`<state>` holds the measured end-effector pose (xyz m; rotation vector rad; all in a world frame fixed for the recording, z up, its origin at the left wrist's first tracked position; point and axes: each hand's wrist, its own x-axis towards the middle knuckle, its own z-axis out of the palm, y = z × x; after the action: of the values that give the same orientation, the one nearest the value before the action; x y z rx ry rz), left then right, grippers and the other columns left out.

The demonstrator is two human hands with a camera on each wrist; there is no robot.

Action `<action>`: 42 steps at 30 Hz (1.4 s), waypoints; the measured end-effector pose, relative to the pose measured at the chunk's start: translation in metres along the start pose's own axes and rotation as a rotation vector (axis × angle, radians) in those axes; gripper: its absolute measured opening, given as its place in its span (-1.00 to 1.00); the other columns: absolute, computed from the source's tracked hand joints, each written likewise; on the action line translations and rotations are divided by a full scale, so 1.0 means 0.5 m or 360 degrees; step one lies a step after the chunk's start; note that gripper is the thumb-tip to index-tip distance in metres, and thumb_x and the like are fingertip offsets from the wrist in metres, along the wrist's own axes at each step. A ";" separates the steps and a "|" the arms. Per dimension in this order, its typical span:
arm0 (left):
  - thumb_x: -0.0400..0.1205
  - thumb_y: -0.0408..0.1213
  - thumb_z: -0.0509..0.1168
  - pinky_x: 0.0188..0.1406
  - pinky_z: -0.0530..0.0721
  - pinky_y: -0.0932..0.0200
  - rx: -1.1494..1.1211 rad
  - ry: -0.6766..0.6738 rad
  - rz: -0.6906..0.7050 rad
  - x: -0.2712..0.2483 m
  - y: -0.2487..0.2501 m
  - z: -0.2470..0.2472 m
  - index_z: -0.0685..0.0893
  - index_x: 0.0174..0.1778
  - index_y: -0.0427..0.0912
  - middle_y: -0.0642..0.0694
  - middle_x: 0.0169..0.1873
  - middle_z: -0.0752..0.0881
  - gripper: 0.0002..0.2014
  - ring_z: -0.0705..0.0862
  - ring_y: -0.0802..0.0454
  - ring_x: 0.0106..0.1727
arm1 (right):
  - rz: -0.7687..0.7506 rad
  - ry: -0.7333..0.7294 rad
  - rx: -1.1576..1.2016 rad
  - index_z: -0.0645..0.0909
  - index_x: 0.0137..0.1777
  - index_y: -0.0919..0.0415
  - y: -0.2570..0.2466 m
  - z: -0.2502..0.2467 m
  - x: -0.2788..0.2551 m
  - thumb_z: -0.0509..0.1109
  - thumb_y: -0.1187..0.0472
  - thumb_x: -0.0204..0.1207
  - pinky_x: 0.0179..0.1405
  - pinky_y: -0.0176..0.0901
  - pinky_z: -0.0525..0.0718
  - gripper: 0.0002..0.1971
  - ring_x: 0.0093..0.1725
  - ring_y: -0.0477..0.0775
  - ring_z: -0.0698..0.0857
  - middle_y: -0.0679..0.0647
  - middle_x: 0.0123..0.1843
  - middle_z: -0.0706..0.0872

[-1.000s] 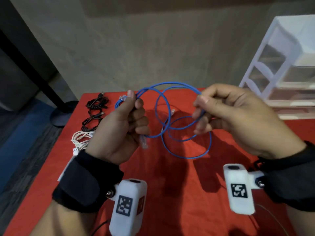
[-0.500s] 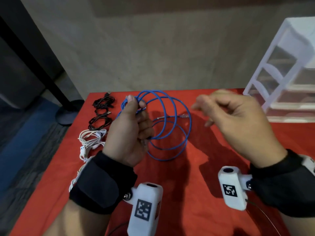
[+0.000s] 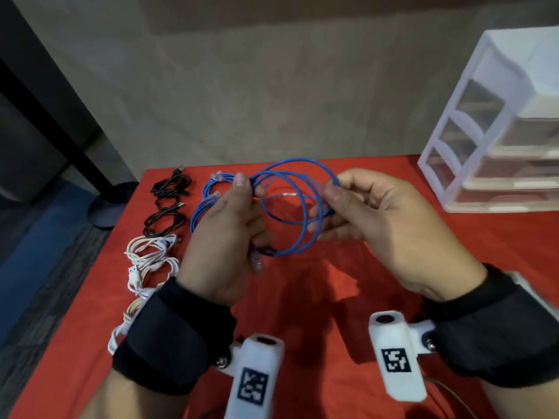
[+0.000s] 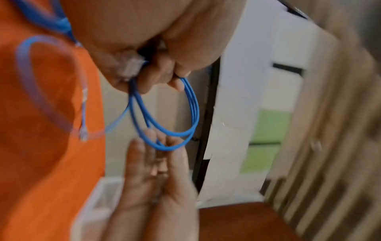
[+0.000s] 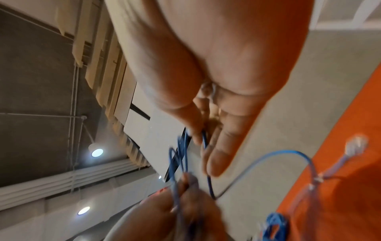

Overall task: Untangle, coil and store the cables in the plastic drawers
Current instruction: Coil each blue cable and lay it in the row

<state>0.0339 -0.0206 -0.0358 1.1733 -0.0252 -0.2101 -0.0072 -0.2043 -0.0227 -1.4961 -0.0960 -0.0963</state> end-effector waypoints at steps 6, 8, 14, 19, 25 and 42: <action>0.75 0.17 0.12 0.24 0.68 -0.30 -0.0254 -0.0076 -0.0277 0.008 -0.004 -0.012 0.55 -0.19 0.05 -0.01 -0.04 0.71 -0.67 0.73 -0.02 0.04 | -0.0132 -0.0042 0.0065 0.67 -0.05 0.36 0.023 0.053 -0.018 0.26 0.44 0.73 -0.15 -0.17 0.83 -0.82 -0.08 0.20 0.86 0.20 -0.14 0.84; 0.79 0.13 0.09 -0.36 0.77 0.21 -0.0418 0.0009 -0.0258 0.007 0.007 -0.010 0.53 -0.18 0.01 0.03 -0.26 0.63 -0.66 0.65 0.16 -0.30 | -0.0057 -0.0191 -0.0042 0.71 0.04 0.44 0.025 0.054 -0.023 0.28 0.37 0.74 -0.06 -0.01 0.87 -0.81 -0.06 0.21 0.88 0.30 -0.05 0.86; 0.84 0.04 0.08 -0.74 0.15 0.38 -0.0184 0.0040 0.0004 0.001 0.013 -0.012 0.59 -0.13 -0.06 0.06 -0.44 0.15 -0.65 0.09 0.24 -0.59 | -0.0280 0.0187 -0.0766 0.79 -0.04 0.14 0.019 0.016 -0.002 0.34 -0.08 0.69 -0.17 0.13 0.75 -0.68 -0.17 0.14 0.79 0.24 -0.13 0.78; 0.82 0.01 0.09 -0.72 0.11 0.37 -0.0127 -0.0258 -0.0009 -0.013 0.035 -0.007 0.53 -0.17 -0.07 0.06 -0.46 0.19 -0.67 0.10 0.24 -0.59 | 0.0092 0.0060 -0.0434 0.52 0.48 -0.02 0.015 -0.007 0.008 0.57 -0.04 0.51 0.04 -0.25 0.63 -0.45 0.15 0.03 0.69 0.01 0.26 0.69; 0.79 0.03 0.22 -0.57 0.21 0.22 0.0439 -0.0156 0.0283 -0.010 0.025 -0.020 0.74 0.11 -0.10 0.02 -0.47 0.21 -0.69 0.12 0.08 -0.48 | 0.0037 -0.0117 -0.0552 0.73 -0.11 0.17 -0.005 -0.023 0.004 0.34 0.27 0.73 -0.41 -0.26 0.48 -0.81 -0.39 -0.07 0.58 0.02 -0.37 0.73; 0.73 0.18 0.21 0.18 0.79 -0.14 -0.0162 0.0293 -0.0192 0.010 -0.008 -0.010 0.62 -0.26 0.02 -0.02 -0.05 0.71 -0.62 0.79 -0.01 0.17 | -0.0117 -0.0052 -0.0228 0.73 0.00 0.40 0.021 0.042 -0.010 0.32 0.45 0.71 -0.35 -0.33 0.77 -0.85 -0.22 0.07 0.79 0.41 -0.14 0.76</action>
<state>0.0390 -0.0184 -0.0421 1.0898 0.2163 -0.2062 -0.0110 -0.1824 -0.0323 -1.6377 -0.1734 -0.1401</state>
